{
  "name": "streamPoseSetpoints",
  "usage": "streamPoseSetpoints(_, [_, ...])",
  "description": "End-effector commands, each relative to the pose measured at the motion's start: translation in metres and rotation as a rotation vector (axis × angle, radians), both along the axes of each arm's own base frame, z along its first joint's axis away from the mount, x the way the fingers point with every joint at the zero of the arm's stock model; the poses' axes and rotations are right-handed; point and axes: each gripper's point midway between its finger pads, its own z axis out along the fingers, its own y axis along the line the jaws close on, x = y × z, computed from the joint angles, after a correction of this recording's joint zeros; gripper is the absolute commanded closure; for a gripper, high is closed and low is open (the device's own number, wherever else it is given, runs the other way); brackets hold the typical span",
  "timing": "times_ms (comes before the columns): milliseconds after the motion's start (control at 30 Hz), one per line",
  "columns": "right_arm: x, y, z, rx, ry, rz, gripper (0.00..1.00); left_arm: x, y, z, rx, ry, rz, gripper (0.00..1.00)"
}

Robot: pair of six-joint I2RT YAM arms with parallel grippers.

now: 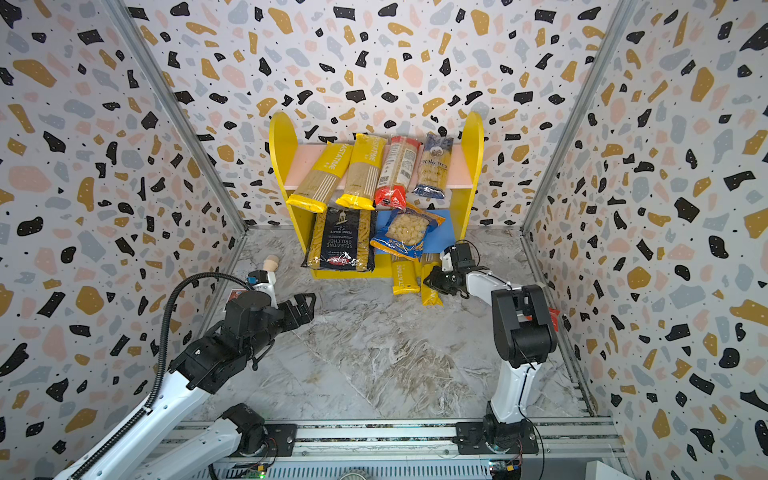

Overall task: Place and organize the pasta boxes and bags onto the shelf
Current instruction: 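Lower the upright pack beside the first Pastatime pack at the shelf base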

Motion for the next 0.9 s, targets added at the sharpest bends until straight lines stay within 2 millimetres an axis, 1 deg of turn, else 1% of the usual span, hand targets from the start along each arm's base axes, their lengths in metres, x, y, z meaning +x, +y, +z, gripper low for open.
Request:
streamPoseSetpoints(0, [0.055, 0.009, 0.073, 0.072, -0.274, 0.018, 1.0, 0.01, -0.002, 0.029, -0.006, -0.087, -0.002, 0.0])
streamPoseSetpoints(100, [0.064, 0.011, 0.075, 0.109, -0.287, 0.015, 1.0, 0.013, -0.003, 0.03, 0.005, -0.087, -0.007, 0.0])
streamPoseSetpoints(333, [0.072, 0.019, 0.073, 0.2, -0.293, 0.009, 1.0, 0.012, -0.003, 0.032, 0.009, -0.09, -0.005, 0.0])
streamPoseSetpoints(433, [0.071, 0.023, 0.074, 0.284, -0.267, 0.015, 1.0, 0.011, -0.001, 0.035, 0.01, -0.094, -0.002, 0.01])
streamPoseSetpoints(500, [0.068, 0.026, 0.074, 0.305, -0.246, 0.017, 1.0, 0.011, 0.0, 0.036, 0.015, -0.098, -0.001, 0.0])
streamPoseSetpoints(600, [0.064, 0.024, 0.078, 0.31, -0.256, 0.003, 1.0, 0.01, 0.001, 0.038, 0.016, -0.099, 0.0, 0.0])
streamPoseSetpoints(700, [0.068, 0.021, 0.085, 0.34, -0.268, -0.013, 1.0, 0.009, 0.001, 0.039, 0.014, -0.101, -0.003, 0.0])
streamPoseSetpoints(867, [0.071, 0.026, 0.096, 0.418, -0.278, -0.02, 1.0, 0.007, 0.002, 0.043, 0.003, -0.11, 0.0, 0.0])
